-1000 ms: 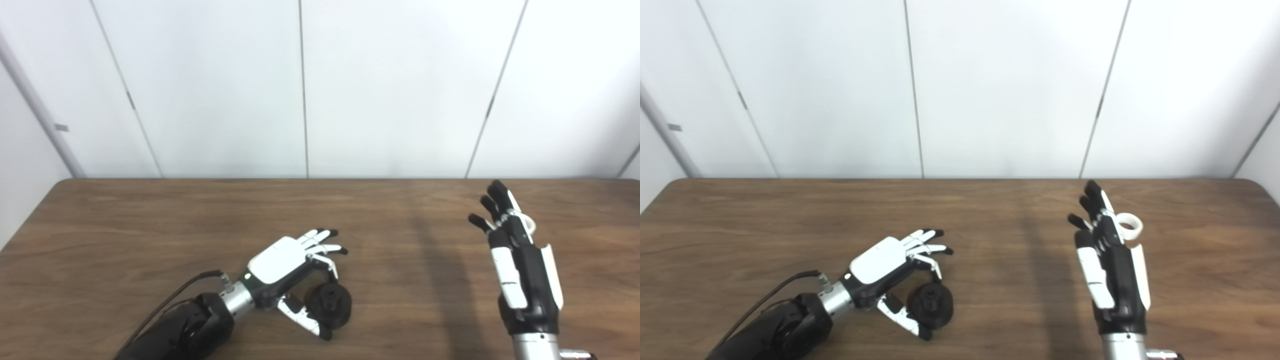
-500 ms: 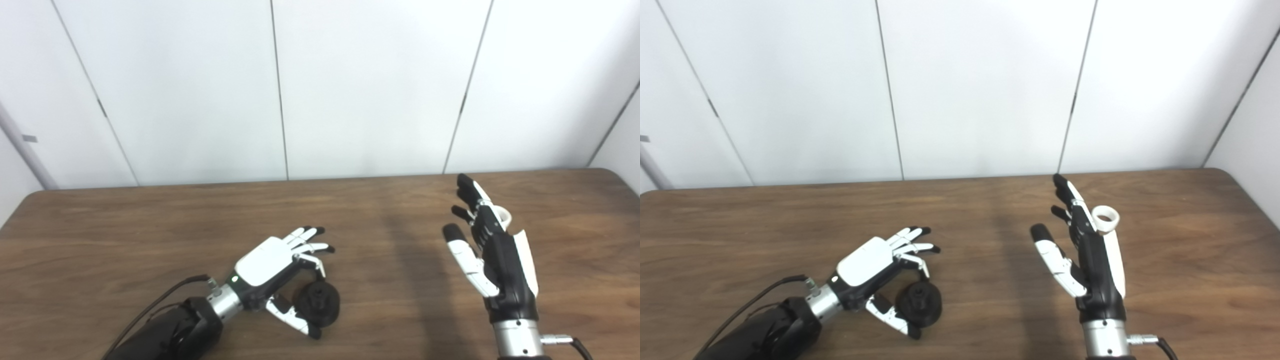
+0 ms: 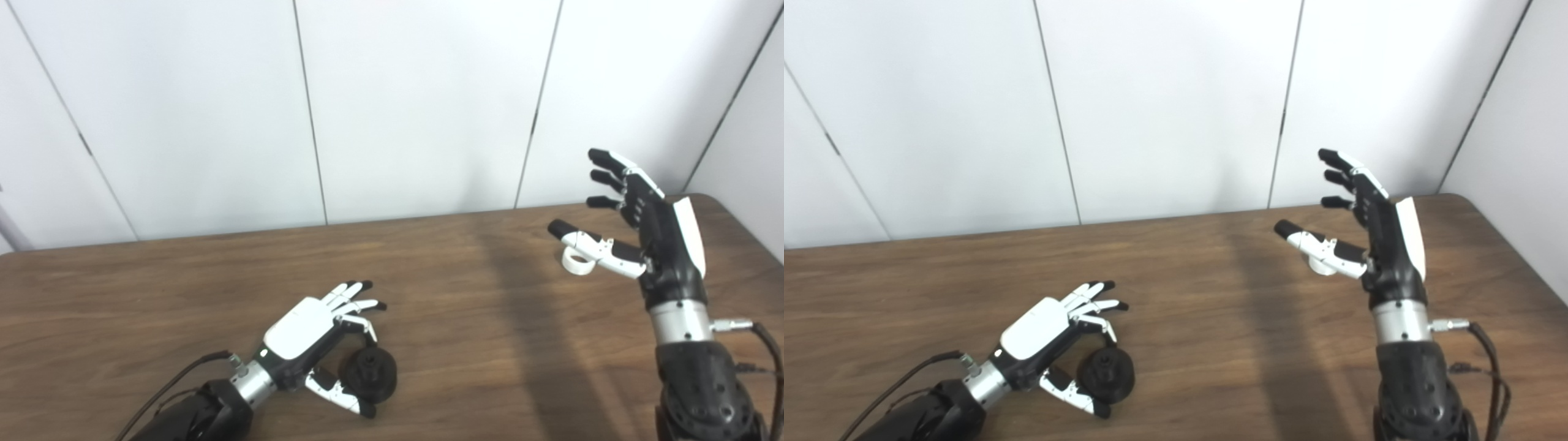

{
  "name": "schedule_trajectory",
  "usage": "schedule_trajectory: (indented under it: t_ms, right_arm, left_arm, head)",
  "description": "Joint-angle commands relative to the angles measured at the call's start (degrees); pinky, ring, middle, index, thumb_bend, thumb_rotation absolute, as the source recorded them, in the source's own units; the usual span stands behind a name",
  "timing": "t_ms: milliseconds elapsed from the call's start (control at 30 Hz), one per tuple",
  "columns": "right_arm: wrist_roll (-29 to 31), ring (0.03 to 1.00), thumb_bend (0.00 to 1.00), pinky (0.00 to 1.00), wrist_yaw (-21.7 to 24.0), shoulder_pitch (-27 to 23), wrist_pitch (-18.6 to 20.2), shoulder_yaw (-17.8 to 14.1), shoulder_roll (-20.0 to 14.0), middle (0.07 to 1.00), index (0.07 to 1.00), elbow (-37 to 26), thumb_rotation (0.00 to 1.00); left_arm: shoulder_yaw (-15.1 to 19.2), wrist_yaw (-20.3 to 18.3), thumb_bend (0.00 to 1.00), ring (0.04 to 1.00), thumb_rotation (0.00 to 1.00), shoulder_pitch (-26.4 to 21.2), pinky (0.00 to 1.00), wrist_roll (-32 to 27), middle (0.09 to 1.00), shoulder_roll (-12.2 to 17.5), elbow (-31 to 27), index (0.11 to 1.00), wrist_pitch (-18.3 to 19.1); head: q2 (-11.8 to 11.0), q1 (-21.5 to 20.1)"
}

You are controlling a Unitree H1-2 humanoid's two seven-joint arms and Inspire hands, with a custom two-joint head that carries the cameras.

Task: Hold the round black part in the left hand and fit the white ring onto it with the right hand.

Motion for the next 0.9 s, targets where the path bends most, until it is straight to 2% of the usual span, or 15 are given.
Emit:
schedule_trajectory:
  t_ms: [0, 100, 233, 400, 500, 667, 867]
  right_arm:
    - [-1.5, 0.842, 0.65, 0.71, 0.4, -3.0, -0.9, -0.3, -3.4, 0.851, 0.805, 1.0, 0.25]
    - [-2.6, 0.838, 0.68, 0.73, 1.4, -4.4, -0.4, -0.2, -7.0, 0.841, 0.795, 3.1, 0.23]
    - [-7.0, 0.833, 0.71, 0.75, 3.6, -5.7, -1.6, 1.6, -14.1, 0.829, 0.746, 6.5, 0.23]
    - [-8.8, 0.829, 0.79, 0.74, 8.5, -7.9, -0.8, 3.7, -21.7, 0.837, 0.700, 9.4, 0.18]
    - [-9.8, 0.837, 0.84, 0.73, 10.5, -8.9, -0.9, 4.8, -24.7, 0.832, 0.695, 10.7, 0.18]
    - [-10.6, 0.883, 0.90, 0.78, 13.9, -10.7, -2.4, 6.9, -29.0, 0.834, 0.684, 14.4, 0.15]
    - [-14.0, 0.913, 0.92, 0.79, 20.4, -15.4, -4.8, 13.6, -34.0, 0.857, 0.679, 19.7, 0.15]
  left_arm:
    - [-1.8, -2.0, 0.53, 1.000, 0.06, 0.3, 1.00, 1.6, 0.873, 0.8, 2.0, 0.479, 0.9]
    - [-1.9, -1.7, 0.53, 1.000, 0.06, 0.4, 1.00, 1.9, 0.874, 0.8, 2.3, 0.480, 0.9]
    - [-1.8, -2.1, 0.53, 1.000, 0.06, 0.6, 1.00, 2.2, 0.882, 1.0, 2.3, 0.480, 0.9]
    - [-1.5, -2.1, 0.53, 1.000, 0.06, 0.9, 1.00, 1.7, 0.874, 1.0, 1.8, 0.480, 0.9]
    - [-1.5, -2.3, 0.53, 1.000, 0.06, 1.0, 1.00, 1.9, 0.877, 1.1, 1.6, 0.480, 0.9]
    - [-1.6, -1.9, 0.53, 1.000, 0.06, 1.2, 1.00, 2.6, 0.874, 1.3, 1.4, 0.479, 0.9]
    - [-1.9, -2.0, 0.53, 1.000, 0.06, 1.3, 1.00, 2.2, 0.877, 1.7, 1.2, 0.480, 0.9]
  head:
    - [0.0, 0.0]
    - [-0.4, -1.0]
    - [-0.4, -0.8]
    - [-0.2, -0.4]
    - [-0.3, -0.4]
    - [-0.6, -1.5]
    - [-1.0, -3.4]
